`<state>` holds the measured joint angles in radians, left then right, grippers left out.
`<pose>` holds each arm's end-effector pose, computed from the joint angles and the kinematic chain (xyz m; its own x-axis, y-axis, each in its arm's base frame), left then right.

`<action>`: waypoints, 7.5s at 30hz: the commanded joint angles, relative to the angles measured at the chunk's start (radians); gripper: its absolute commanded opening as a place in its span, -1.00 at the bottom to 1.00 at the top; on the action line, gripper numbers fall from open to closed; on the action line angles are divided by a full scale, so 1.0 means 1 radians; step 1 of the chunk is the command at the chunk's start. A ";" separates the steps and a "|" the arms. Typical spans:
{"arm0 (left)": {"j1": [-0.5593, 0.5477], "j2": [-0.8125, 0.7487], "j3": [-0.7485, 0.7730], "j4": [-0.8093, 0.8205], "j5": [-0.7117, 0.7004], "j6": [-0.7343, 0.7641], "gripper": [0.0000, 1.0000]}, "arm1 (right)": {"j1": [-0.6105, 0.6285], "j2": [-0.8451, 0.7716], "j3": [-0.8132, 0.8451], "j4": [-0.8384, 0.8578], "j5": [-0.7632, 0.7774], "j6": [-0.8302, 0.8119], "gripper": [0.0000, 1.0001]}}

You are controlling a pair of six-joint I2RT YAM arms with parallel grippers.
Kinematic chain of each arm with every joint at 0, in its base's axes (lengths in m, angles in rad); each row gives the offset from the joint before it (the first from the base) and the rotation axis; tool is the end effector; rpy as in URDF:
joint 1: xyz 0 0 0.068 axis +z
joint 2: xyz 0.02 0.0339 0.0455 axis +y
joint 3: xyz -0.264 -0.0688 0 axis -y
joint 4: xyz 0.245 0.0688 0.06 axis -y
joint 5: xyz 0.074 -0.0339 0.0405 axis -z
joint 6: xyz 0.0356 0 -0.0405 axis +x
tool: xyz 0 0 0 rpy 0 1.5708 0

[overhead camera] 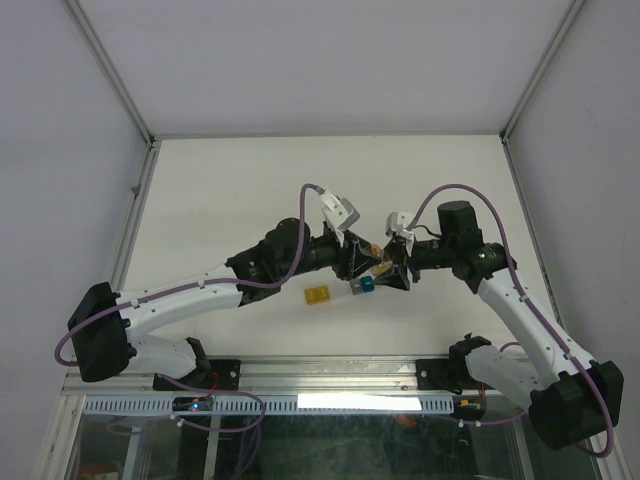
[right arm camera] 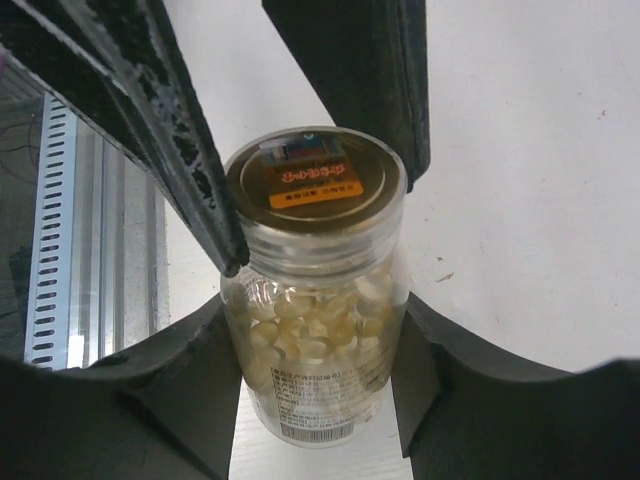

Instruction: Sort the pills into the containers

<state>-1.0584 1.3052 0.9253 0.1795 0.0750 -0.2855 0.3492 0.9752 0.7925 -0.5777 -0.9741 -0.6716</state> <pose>0.1486 -0.2696 0.3113 -0.3486 0.0468 -0.9361 0.8410 0.4566 -0.2903 0.1702 0.0933 0.2817 -0.0369 -0.3855 -0.9220 -0.9943 0.1061 -0.0045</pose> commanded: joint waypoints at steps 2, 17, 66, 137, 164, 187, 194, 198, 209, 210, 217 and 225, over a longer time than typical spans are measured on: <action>-0.007 -0.008 -0.002 -0.008 0.386 0.457 -0.57 | -0.003 -0.022 0.039 0.049 -0.024 0.014 -1.00; 0.198 0.030 0.073 -0.045 0.759 0.775 0.50 | -0.004 -0.023 0.039 0.049 -0.024 0.014 -1.00; -0.029 -0.061 0.018 0.016 -0.116 -0.092 0.40 | -0.004 -0.015 0.036 0.050 -0.021 0.012 -1.00; -0.017 -0.083 -0.013 0.016 -0.108 -0.005 0.45 | -0.004 -0.020 0.034 0.047 -0.028 0.010 -1.00; 0.104 -0.119 -0.077 0.217 0.352 0.392 0.98 | -0.005 -0.021 0.035 0.049 -0.023 0.009 -1.00; 0.104 0.025 0.065 0.053 0.297 0.146 0.24 | -0.006 -0.021 0.034 0.049 -0.028 0.010 -1.00; 0.105 0.037 0.083 0.025 0.356 0.169 -0.62 | -0.006 -0.022 0.034 0.049 -0.028 0.011 -1.00; 0.117 0.023 0.072 0.025 0.426 0.218 -1.00 | -0.006 -0.023 0.035 0.049 -0.027 0.011 -1.00; 0.204 0.011 -0.005 0.022 0.411 0.186 -1.00 | -0.030 -0.045 0.043 0.059 -0.059 0.052 1.00; 0.216 0.003 -0.026 0.016 0.392 0.181 -1.00 | -0.044 -0.054 0.042 0.061 -0.067 0.056 1.00; 0.418 -0.023 -0.090 -0.078 0.178 0.145 -1.00 | -0.092 -0.089 0.035 0.083 -0.086 0.084 0.99; 0.732 0.224 0.129 -0.277 -0.223 0.104 -1.00 | -0.101 -0.085 0.021 0.103 -0.063 0.096 0.99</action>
<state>-0.4358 1.4097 0.9039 -0.0246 0.0948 -0.1299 0.2569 0.9012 0.7925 -0.5224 -1.0260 -0.5964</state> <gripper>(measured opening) 0.401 0.995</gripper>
